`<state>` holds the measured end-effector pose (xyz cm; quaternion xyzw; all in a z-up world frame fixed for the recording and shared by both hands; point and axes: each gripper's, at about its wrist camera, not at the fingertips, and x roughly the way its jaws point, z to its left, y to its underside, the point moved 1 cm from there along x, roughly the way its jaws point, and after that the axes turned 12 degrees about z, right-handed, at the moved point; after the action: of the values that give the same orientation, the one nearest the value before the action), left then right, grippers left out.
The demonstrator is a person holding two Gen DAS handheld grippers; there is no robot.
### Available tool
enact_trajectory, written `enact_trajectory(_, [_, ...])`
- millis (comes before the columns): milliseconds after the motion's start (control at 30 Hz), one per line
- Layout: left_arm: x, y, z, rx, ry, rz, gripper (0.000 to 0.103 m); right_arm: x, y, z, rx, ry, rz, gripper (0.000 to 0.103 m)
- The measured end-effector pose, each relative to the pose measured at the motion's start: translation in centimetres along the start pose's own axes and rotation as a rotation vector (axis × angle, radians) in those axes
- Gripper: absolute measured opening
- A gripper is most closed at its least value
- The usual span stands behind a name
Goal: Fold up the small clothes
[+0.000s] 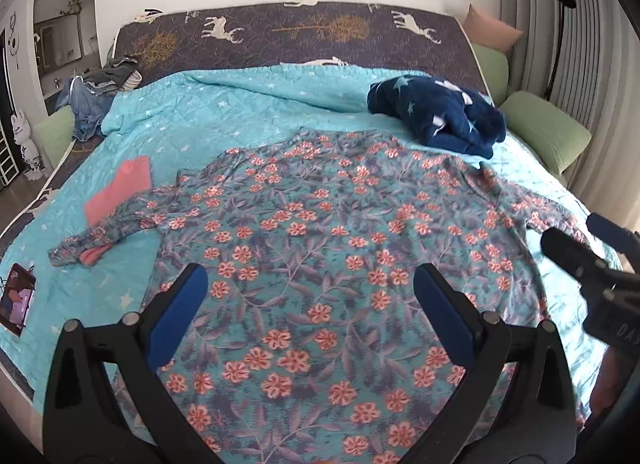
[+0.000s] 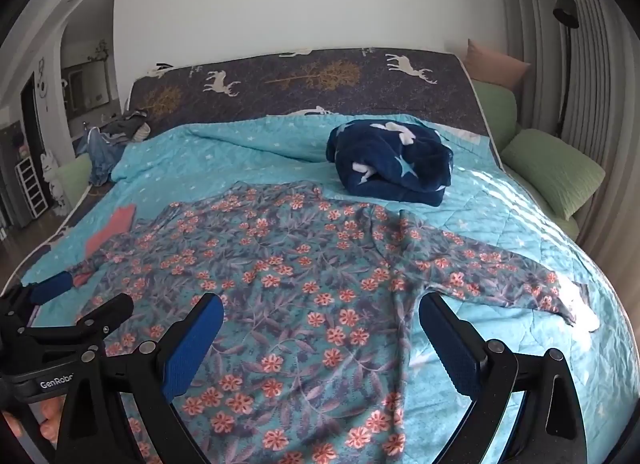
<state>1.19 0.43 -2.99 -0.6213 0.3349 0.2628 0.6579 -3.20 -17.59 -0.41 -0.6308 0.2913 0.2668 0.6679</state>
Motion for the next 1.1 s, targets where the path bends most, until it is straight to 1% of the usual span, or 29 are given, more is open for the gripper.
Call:
enact_trajectory(33, [-0.2, 0.0, -0.1, 0.006, -0.007, -0.009, 0.102, -0.2, 0.2, 0.8, -0.01, 0.008, -0.003, 0.1])
enact_trajectory(100, [-0.4, 0.0, -0.4, 0.017, -0.022, -0.023, 0.102, -0.2, 0.3, 0.8, -0.02, 0.017, -0.009, 0.1])
enact_trajectory(233, [-0.2, 0.0, -0.3, 0.005, -0.018, -0.007, 0.102, -0.2, 0.3, 0.9, -0.022, 0.021, -0.018, 0.1])
enact_trajectory(333, [-0.2, 0.0, -0.3, 0.002, -0.034, -0.007, 0.102, -0.6, 0.4, 1.3, -0.017, 0.048, -0.054, 0.1])
enact_trajectory(433, [-0.3, 0.0, -0.3, 0.003, -0.045, -0.014, 0.102, -1.0, 0.3, 1.8, -0.042, 0.084, -0.084, 0.1])
enact_trajectory(700, [-0.1, 0.1, 0.0, -0.011, -0.064, -0.013, 0.102, -1.7, 0.3, 3.3, -0.097, 0.055, -0.115, 0.102])
enact_trajectory(767, [-0.1, 0.1, 0.1, -0.016, -0.068, -0.013, 0.102, -1.7, 0.3, 3.5, -0.104, 0.044, -0.108, 0.102])
enact_trajectory(900, [0.1, 0.2, 0.2, -0.026, -0.088, -0.011, 0.102, -0.9, 0.4, 3.8, -0.115, 0.035, -0.066, 0.102])
enact_trajectory(1100, [0.4, 0.3, -0.1, 0.0, -0.095, -0.001, 0.102, -0.3, 0.7, 4.0, -0.13, 0.02, -0.037, 0.102])
